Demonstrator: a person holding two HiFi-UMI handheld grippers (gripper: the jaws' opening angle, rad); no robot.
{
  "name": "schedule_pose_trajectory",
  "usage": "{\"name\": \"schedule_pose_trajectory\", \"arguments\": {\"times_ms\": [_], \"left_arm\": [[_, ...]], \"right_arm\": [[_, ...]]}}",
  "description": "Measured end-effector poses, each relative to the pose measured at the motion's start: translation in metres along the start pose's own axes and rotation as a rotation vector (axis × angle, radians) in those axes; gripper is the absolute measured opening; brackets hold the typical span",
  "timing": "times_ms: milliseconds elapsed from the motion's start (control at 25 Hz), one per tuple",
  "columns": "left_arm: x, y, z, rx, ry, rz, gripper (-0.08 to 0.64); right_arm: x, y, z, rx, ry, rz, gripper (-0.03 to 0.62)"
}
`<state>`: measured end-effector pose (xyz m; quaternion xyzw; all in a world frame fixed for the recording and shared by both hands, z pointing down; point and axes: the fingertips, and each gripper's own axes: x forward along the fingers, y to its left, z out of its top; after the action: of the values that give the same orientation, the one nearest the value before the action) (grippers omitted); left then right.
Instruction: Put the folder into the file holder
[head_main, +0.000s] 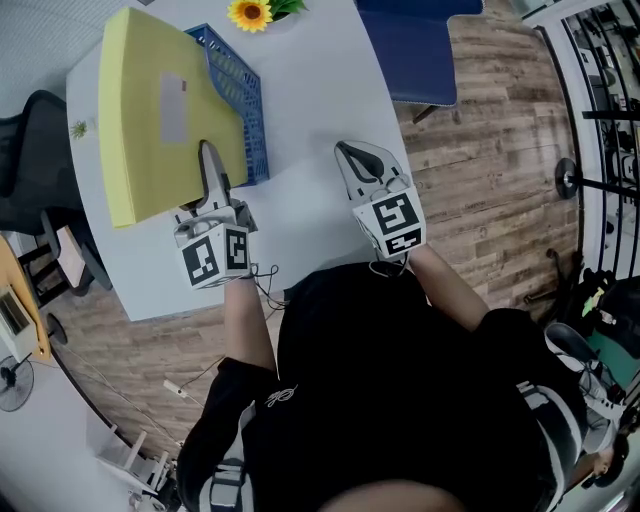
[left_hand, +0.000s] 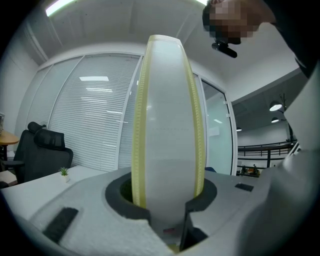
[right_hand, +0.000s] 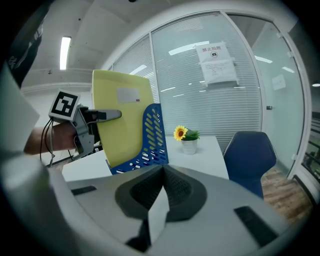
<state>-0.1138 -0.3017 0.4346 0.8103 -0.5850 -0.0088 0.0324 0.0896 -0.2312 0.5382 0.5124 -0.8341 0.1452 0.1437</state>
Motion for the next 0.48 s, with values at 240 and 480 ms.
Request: {"name": "schedule_pose_trajectory", "arguments": {"times_ms": [240,480], "left_arm": [[0.004,0.001,-0.011,-0.012,0.02,0.008,0.146],[0.005,-0.002,-0.025,-0.009,0.066,0.002,0.156]], "right_arm": [[0.003,-0.002,-0.001,0.001,0.013,0.0,0.005],[0.002,0.001,-0.002,0.003,0.014,0.001,0.005]]}}
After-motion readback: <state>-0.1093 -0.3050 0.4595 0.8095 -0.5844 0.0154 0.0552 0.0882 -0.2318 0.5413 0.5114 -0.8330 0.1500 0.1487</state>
